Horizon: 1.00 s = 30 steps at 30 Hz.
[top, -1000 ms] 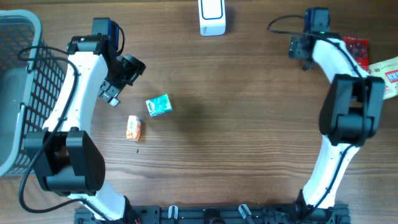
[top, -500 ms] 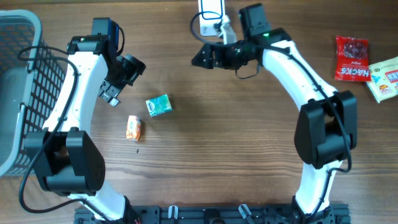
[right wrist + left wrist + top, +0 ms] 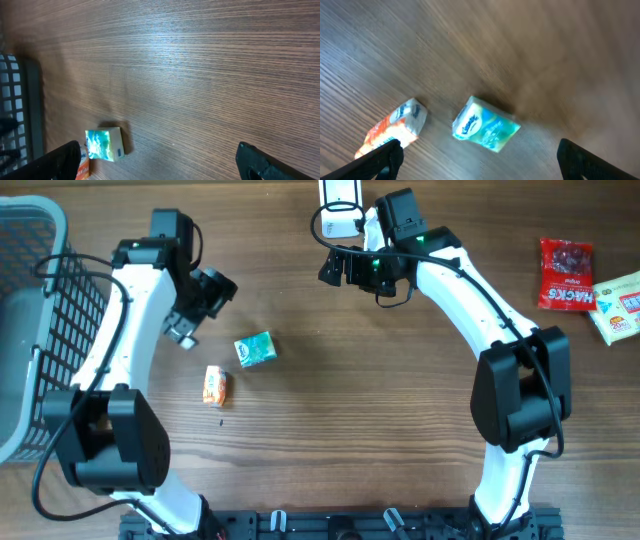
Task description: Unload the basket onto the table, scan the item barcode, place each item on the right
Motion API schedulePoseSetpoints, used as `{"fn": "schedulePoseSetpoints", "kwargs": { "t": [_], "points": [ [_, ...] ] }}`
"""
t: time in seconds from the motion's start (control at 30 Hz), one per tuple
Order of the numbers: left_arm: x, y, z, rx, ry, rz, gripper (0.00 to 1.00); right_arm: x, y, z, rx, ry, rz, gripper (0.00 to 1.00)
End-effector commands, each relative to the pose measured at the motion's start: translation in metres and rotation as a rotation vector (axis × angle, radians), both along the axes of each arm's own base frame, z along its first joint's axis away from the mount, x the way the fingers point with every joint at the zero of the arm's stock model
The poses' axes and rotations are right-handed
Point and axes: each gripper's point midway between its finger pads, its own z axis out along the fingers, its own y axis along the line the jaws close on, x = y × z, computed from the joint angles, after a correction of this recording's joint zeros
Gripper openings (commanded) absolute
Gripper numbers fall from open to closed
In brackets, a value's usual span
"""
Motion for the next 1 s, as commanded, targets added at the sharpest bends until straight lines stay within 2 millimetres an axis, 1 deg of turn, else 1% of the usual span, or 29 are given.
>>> {"fn": "schedulePoseSetpoints", "kwargs": {
  "t": [0.0,0.03,0.07,0.1,0.13,0.17,0.2,0.27,0.3,0.33,0.4,0.5,0.57,0.63,0.7,0.8,0.87,0.93,0.97],
  "points": [
    [-0.012,-0.031,-0.030,-0.007,0.028,-0.144,0.82,0.003,-0.003,0.007,-0.005,-0.016,-0.014,1.00],
    [-0.010,-0.040,-0.034,-0.005,0.007,-0.181,0.80,0.003,-0.003,0.007,-0.005,-0.016,-0.015,1.00],
    [-0.004,-0.053,-0.040,-0.001,-0.037,-0.252,0.67,0.003,-0.003,0.007,-0.005,-0.016,-0.015,1.00],
    [0.002,-0.060,-0.044,0.023,-0.074,-0.283,0.47,0.003,-0.003,0.007,-0.005,-0.016,-0.014,1.00],
    [0.007,-0.058,-0.047,0.071,-0.097,-0.278,0.27,0.003,-0.003,0.007,-0.005,-0.016,-0.015,1.00],
    [0.010,-0.051,-0.047,0.122,-0.110,-0.251,0.13,0.003,-0.003,0.007,-0.005,-0.016,-0.015,1.00],
    [0.014,-0.039,-0.045,0.182,-0.118,-0.197,0.04,0.003,-0.003,0.007,-0.005,-0.016,-0.015,1.00],
    [0.017,-0.022,-0.044,0.252,-0.123,-0.148,0.04,0.003,-0.003,0.007,-0.005,-0.016,-0.015,1.00],
    [0.016,-0.012,-0.046,0.290,-0.113,-0.136,0.04,0.003,-0.003,0.007,-0.005,-0.016,-0.015,1.00],
    [0.014,-0.009,-0.052,0.296,-0.088,-0.134,0.04,0.003,-0.003,0.007,-0.005,-0.016,-0.015,1.00],
    [0.009,-0.008,-0.065,0.301,-0.044,-0.140,0.04,0.003,-0.003,0.007,-0.005,-0.016,-0.015,1.00],
    [0.002,-0.007,-0.090,0.310,0.033,-0.149,0.04,0.003,-0.003,0.007,-0.005,-0.016,-0.015,1.00],
    [-0.008,-0.005,-0.104,0.317,0.097,-0.159,0.04,0.003,-0.003,0.007,-0.005,-0.016,-0.014,1.00],
    [-0.017,-0.005,-0.114,0.314,0.152,-0.167,0.04,0.003,-0.003,0.007,-0.005,-0.016,-0.015,1.00],
    [-0.024,-0.016,-0.120,0.250,0.183,-0.176,0.04,0.003,-0.003,0.007,-0.005,-0.016,-0.015,1.00],
    [-0.029,-0.046,-0.123,0.088,0.196,-0.191,0.04,0.003,-0.003,0.007,-0.005,-0.016,-0.015,0.99],
    [-0.027,-0.071,-0.122,0.008,0.172,-0.247,0.04,0.003,-0.003,0.007,-0.005,-0.016,-0.015,1.00],
    [-0.030,-0.094,-0.121,-0.037,0.163,-0.292,0.04,0.003,-0.003,0.007,-0.005,-0.016,-0.015,1.00],
    [-0.034,-0.112,-0.120,-0.081,0.165,-0.313,0.04,0.003,-0.003,0.007,-0.005,-0.016,-0.014,1.00]
  ]
}}
